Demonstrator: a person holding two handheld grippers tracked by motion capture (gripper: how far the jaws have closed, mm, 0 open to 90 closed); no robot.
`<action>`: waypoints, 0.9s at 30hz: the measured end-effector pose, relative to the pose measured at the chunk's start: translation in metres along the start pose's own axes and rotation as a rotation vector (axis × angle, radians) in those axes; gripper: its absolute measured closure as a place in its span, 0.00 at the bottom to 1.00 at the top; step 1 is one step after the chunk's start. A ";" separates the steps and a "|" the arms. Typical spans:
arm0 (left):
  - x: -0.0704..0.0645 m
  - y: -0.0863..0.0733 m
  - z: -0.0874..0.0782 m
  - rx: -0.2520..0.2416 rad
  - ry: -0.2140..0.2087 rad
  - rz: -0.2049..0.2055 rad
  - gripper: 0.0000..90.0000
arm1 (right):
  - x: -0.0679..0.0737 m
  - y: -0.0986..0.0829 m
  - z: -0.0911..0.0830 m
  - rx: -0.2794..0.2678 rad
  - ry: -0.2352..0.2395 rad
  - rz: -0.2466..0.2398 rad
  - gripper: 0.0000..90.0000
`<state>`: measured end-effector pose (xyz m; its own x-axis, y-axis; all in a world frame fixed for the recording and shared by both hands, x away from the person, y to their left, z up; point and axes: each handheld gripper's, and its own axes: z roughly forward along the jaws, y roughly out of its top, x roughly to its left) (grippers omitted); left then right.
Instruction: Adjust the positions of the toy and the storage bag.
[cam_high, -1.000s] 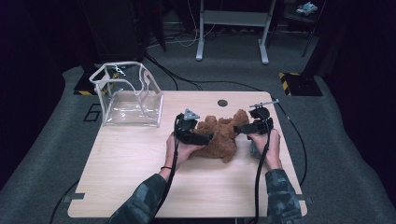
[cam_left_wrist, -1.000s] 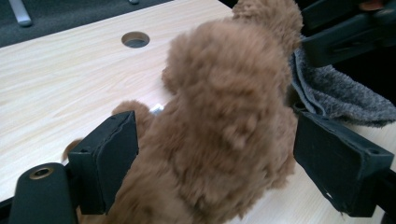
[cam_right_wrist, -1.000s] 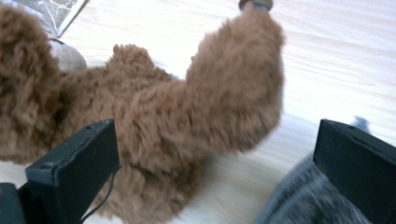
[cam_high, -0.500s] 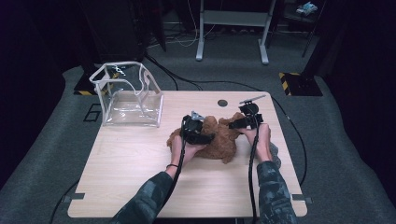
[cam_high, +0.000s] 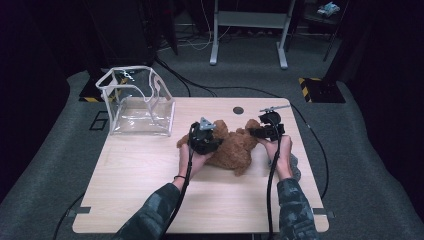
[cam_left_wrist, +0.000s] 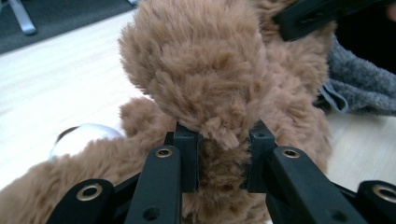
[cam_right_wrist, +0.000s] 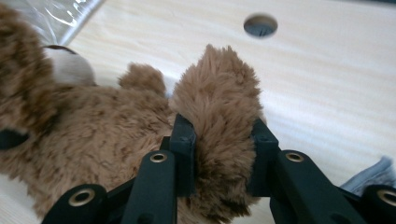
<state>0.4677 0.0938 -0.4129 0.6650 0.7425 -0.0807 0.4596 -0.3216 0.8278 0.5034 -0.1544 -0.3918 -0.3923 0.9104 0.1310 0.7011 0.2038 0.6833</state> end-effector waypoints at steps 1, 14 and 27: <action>0.002 0.002 -0.002 -0.013 0.003 -0.005 0.81 | 0.002 0.001 -0.003 -0.011 -0.002 -0.015 0.78; 0.032 0.035 -0.003 -0.064 -0.019 -0.003 0.80 | 0.038 0.011 -0.062 -0.129 -0.035 -0.098 0.79; 0.052 -0.003 0.002 -0.032 -0.003 -0.144 0.49 | 0.089 -0.034 -0.034 -0.063 0.065 -0.172 0.77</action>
<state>0.5015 0.1323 -0.4206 0.5956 0.7776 -0.2013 0.5311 -0.1932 0.8250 0.4244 -0.0927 -0.3791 -0.5426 0.8383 0.0531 0.5825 0.3299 0.7429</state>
